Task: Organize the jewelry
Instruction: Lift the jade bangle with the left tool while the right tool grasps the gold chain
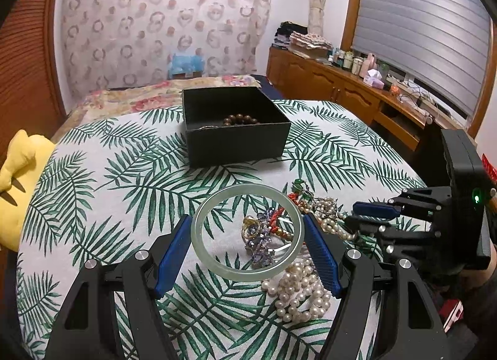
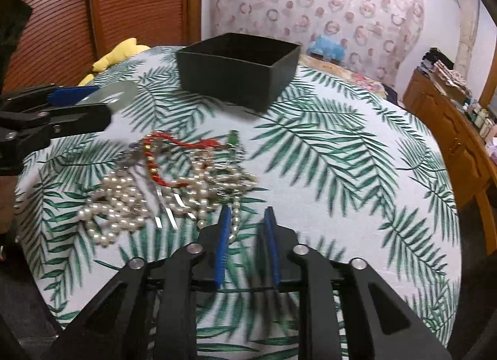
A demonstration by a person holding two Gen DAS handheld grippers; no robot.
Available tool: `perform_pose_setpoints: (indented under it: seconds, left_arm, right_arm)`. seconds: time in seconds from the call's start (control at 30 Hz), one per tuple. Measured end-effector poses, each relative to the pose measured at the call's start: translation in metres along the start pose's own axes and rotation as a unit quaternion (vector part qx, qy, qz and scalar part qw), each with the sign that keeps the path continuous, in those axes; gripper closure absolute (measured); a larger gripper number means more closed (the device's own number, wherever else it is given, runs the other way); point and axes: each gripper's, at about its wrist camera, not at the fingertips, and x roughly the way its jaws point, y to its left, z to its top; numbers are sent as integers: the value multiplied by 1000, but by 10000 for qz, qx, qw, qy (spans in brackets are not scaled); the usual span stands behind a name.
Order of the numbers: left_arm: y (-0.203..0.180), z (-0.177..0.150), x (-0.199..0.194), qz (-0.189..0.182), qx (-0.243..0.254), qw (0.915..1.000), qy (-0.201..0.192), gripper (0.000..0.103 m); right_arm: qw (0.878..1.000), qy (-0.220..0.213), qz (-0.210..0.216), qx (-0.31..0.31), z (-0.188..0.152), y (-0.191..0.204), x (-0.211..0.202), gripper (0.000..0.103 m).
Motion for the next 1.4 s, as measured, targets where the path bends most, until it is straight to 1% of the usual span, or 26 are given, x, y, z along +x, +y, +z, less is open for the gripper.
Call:
perform_pose_setpoints:
  seconds: [0.03, 0.1, 0.23, 0.33, 0.47, 0.7, 0.9, 1.4]
  left_arm:
    - [-1, 0, 0, 13, 13, 10000, -7, 34]
    - [-1, 0, 0, 13, 14, 10000, -10, 34]
    - [-1, -1, 0, 5, 10, 10000, -19, 34]
    - [-1, -1, -1, 2, 0, 10000, -19, 34]
    - [-1, 2, -4, 3, 9, 10000, -66, 34]
    - [2, 5, -13, 5, -16, 9998, -186, 34]
    - [2, 10, -19, 9, 12, 9996, -271, 34]
    - [6, 26, -30, 85, 30, 9988, -490, 34]
  right_arm:
    - [10000, 11, 34, 37, -1, -3, 0, 89]
    - [10000, 30, -15, 26, -2, -8, 0, 97]
    - [10000, 44, -10, -11, -3, -12, -1, 98]
    - [9999, -167, -7, 0, 2, -17, -13, 98]
    - [9986, -529, -51, -35, 21, -22, -40, 98]
    - [9944, -1009, -144, -285, 57, -21, -79, 98]
    - [9907, -1275, -220, -419, 84, -22, -101, 98]
    - [9804, -1841, -346, -609, 134, -21, -145, 98]
